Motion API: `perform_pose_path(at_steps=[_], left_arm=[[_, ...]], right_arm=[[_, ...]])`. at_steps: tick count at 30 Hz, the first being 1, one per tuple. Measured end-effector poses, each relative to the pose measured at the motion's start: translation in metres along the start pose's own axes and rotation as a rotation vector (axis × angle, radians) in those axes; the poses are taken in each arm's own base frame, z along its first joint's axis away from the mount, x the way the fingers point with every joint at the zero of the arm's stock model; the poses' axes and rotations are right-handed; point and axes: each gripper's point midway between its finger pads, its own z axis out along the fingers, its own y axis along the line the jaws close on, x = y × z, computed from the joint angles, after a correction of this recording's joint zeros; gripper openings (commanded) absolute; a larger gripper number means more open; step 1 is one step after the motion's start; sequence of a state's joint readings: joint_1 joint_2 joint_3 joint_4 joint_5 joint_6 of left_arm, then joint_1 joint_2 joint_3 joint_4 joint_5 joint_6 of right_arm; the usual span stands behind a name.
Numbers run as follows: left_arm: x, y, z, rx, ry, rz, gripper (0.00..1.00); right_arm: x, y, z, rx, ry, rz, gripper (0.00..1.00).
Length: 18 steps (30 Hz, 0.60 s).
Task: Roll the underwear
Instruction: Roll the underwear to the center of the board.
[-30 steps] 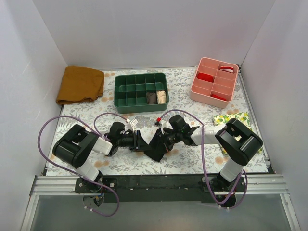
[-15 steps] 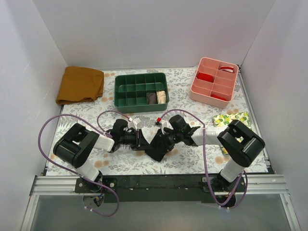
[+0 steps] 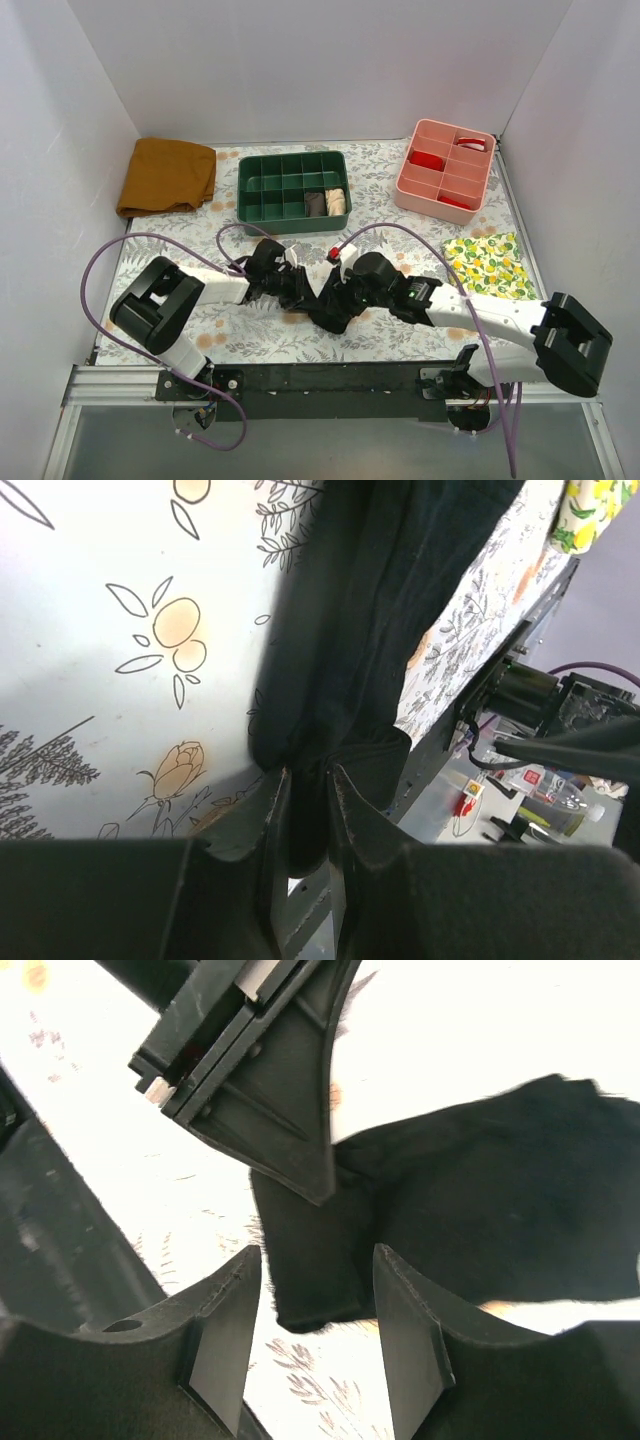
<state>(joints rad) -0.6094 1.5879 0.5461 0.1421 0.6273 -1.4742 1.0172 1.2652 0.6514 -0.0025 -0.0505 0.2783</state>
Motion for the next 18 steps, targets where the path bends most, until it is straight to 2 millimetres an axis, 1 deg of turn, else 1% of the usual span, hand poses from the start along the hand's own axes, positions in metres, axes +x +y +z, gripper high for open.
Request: perform_pose_path(at_steps=[2,4,6,9,14,18], left_arm=[[0.000,0.000,-0.001,-0.029,0.011,-0.017,0.00],[0.000,-0.001,-0.001,-0.053,0.024,-0.028,0.00],[-0.002,-0.002,-0.003,-0.081,0.035,-0.043,0.00],[-0.004,-0.003,-0.004,-0.120,0.057,-0.062,0.00],[-0.003,0.000,-0.003,-0.176,0.101,-0.094,0.00],[-0.004,0.001,-0.002,-0.207,0.135,-0.104,0.00]], right_arm=[[-0.004,-0.001,-0.008,0.049,-0.026,-0.030,0.57],[-0.003,-0.001,-0.013,0.081,-0.031,-0.057,0.57],[0.002,0.000,-0.015,0.109,-0.019,-0.084,0.57],[0.017,0.007,-0.016,0.136,0.020,-0.142,0.57],[0.037,0.020,-0.009,0.167,0.090,-0.254,0.57],[0.045,0.028,0.001,0.196,0.131,-0.337,0.57]])
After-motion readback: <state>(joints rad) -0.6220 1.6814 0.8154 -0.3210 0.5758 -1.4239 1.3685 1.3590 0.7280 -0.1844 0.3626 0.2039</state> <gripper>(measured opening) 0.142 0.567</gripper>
